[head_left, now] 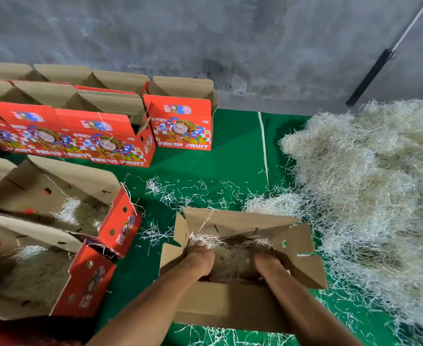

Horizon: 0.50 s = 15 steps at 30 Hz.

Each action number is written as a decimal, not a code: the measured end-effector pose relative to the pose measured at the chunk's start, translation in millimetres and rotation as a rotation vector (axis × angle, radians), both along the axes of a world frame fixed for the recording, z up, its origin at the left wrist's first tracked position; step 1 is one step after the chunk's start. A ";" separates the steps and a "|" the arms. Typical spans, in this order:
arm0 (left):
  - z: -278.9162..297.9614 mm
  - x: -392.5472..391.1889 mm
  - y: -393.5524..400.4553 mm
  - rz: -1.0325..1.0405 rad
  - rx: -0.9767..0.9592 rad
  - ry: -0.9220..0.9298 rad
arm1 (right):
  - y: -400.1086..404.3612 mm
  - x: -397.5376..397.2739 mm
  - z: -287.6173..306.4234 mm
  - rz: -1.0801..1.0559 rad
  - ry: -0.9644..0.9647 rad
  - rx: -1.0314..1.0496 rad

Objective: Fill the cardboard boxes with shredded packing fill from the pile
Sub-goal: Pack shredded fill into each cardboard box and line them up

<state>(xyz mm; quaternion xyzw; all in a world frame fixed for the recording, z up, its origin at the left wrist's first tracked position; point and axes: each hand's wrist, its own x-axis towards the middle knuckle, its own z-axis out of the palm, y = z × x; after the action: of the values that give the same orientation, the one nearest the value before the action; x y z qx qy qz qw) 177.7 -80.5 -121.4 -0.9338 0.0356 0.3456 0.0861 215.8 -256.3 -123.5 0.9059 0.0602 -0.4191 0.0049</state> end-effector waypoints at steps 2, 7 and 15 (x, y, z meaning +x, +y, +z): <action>0.0 -2.5 -3.7 -0.010 0.037 0.011 | 3.4 -4.6 0.0 0.039 -0.020 0.003; 2.5 -2.4 -20.6 0.087 -0.091 -0.130 | 20.2 4.7 12.6 0.189 -0.396 0.009; 10.1 -6.7 -30.4 0.275 -0.265 0.006 | 30.3 -6.2 -10.9 -0.449 0.023 0.559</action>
<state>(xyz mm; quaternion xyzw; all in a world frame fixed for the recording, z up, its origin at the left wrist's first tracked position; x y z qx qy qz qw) 171.1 -110.9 -111.3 -0.9320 -0.0467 0.3490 -0.0860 209.6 -226.0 -134.5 0.8580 -0.0280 -0.3873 -0.3362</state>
